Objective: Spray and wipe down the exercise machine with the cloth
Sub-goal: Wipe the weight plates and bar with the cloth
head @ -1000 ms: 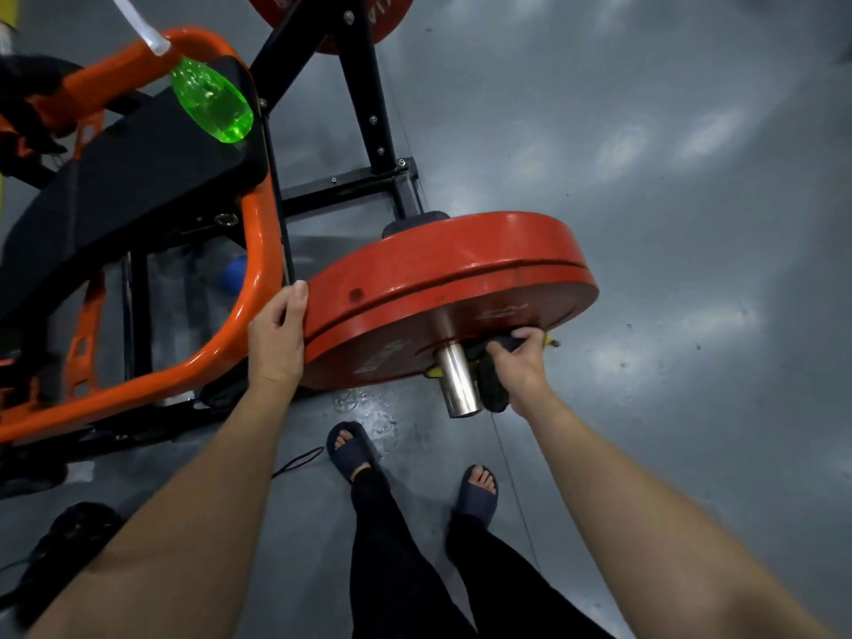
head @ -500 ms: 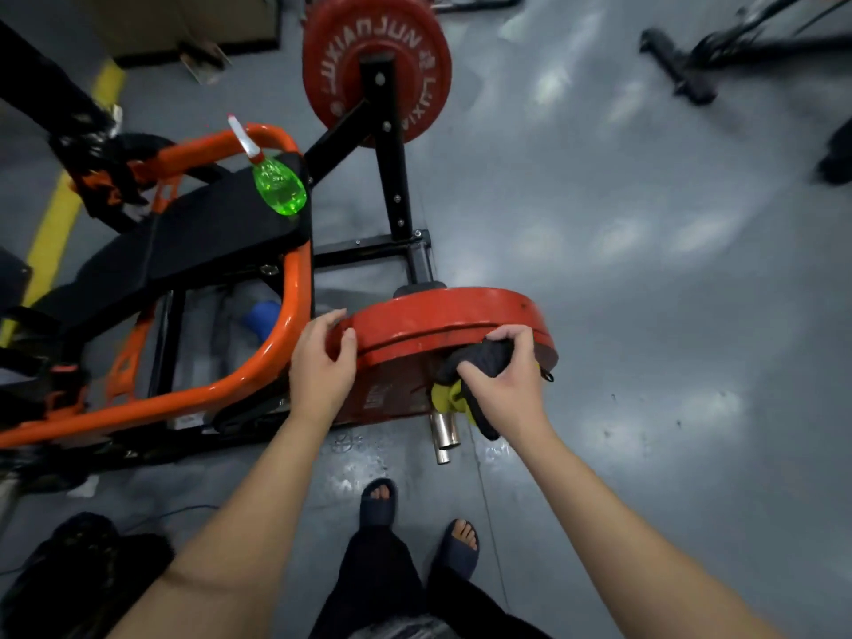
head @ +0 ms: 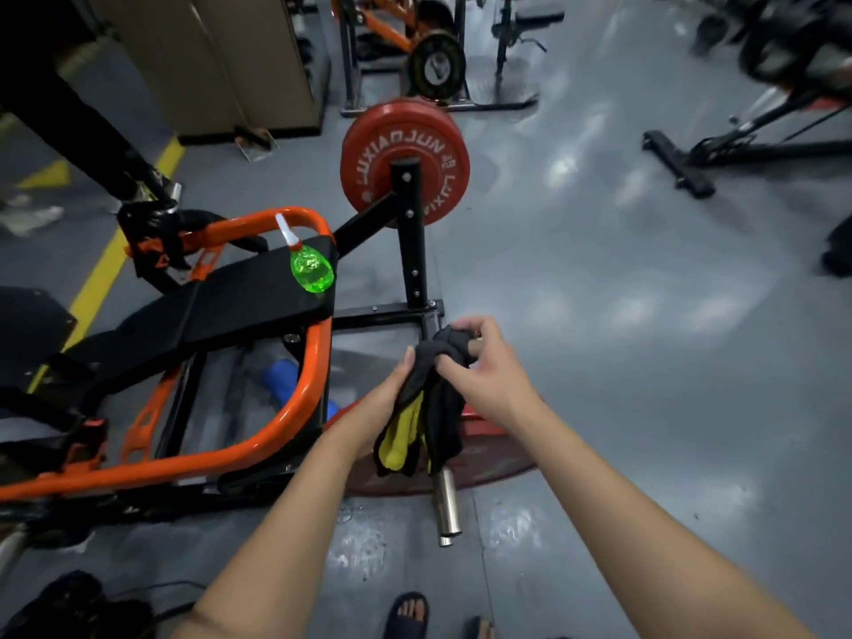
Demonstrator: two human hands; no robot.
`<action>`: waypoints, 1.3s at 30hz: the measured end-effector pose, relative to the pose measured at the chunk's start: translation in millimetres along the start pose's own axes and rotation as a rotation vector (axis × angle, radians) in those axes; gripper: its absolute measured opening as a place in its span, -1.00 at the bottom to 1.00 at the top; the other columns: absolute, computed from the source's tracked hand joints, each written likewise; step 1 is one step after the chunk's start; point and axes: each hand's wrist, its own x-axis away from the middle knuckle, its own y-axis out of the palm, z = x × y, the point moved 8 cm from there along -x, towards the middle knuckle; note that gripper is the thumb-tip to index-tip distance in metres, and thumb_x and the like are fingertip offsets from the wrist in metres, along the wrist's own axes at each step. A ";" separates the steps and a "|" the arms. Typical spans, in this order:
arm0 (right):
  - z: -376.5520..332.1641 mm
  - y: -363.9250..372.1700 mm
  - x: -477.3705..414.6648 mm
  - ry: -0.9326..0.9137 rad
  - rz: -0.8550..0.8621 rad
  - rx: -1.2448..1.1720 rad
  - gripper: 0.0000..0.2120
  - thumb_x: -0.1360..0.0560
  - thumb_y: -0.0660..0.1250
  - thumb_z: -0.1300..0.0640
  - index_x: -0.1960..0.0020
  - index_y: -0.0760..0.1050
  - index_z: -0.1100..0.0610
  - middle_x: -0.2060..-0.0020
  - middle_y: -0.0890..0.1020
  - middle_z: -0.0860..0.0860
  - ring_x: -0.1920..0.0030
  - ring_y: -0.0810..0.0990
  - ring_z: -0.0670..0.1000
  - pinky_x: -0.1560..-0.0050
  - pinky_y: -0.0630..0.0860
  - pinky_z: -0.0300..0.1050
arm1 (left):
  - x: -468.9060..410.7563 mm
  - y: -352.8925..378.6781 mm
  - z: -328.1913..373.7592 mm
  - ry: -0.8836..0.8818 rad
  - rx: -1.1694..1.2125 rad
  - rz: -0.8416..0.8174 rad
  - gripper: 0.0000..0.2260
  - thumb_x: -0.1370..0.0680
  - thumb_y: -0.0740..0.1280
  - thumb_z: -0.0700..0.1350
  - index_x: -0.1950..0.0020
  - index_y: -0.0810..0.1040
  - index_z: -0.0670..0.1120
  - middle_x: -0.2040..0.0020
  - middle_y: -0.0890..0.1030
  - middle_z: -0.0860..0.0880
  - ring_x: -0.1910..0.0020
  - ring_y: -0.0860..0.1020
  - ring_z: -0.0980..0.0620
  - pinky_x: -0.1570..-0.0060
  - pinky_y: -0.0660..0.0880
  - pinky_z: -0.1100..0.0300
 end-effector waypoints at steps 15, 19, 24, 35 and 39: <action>-23.3 -108.0 -61.3 -0.119 -0.644 -0.022 -0.41 -0.33 0.42 -0.18 -0.29 0.37 -0.05 -0.17 0.62 -0.01 -0.15 0.63 -0.05 -0.23 0.57 -0.02 | -29.8 115.7 77.6 0.220 0.145 0.456 -0.57 -0.58 0.31 0.25 -0.15 0.73 -0.05 -0.10 0.72 -0.17 -0.08 0.68 -0.11 -0.24 0.54 -0.03; -42.3 -113.4 -62.3 -0.187 -0.782 0.071 -0.62 -0.56 0.33 0.11 -0.34 0.36 0.00 -0.12 0.61 0.01 0.01 0.61 -0.08 -0.02 0.58 -0.11 | -21.7 138.0 77.8 0.335 0.340 0.650 -0.50 -0.51 0.42 0.25 -0.25 0.69 -0.10 -0.20 0.67 -0.24 -0.16 0.65 -0.18 -0.35 0.50 -0.08; -41.0 -87.5 -62.9 -0.200 -1.016 0.092 -0.72 -0.53 0.36 0.25 -0.21 0.50 0.03 -0.10 0.68 0.13 -0.09 0.68 0.07 -0.19 0.62 0.02 | -16.0 128.4 51.1 0.347 0.458 0.825 -0.31 -0.38 0.49 0.39 -0.31 0.66 -0.06 -0.26 0.64 -0.26 -0.30 0.58 -0.28 -0.45 0.40 -0.22; -86.4 -56.6 -137.8 -0.729 -0.942 0.423 -0.76 -0.40 0.38 -0.39 0.14 0.64 -0.27 0.24 0.64 0.07 0.09 0.59 0.07 0.11 0.48 -0.12 | -65.2 108.3 74.8 0.439 0.805 0.732 -0.43 -0.53 0.27 0.31 -0.10 0.75 -0.16 -0.11 0.70 -0.21 -0.03 0.70 -0.11 -0.06 0.64 0.06; -86.6 -43.0 -143.2 -0.685 -1.098 0.301 -0.83 -0.52 0.43 -0.15 0.22 0.63 -0.15 0.37 0.55 -0.15 0.19 0.53 -0.11 0.19 0.43 -0.21 | -61.0 104.7 82.7 0.450 0.772 0.841 -0.47 -0.66 0.16 0.25 -0.18 0.68 -0.16 -0.12 0.71 -0.19 -0.06 0.71 -0.06 -0.02 0.65 0.13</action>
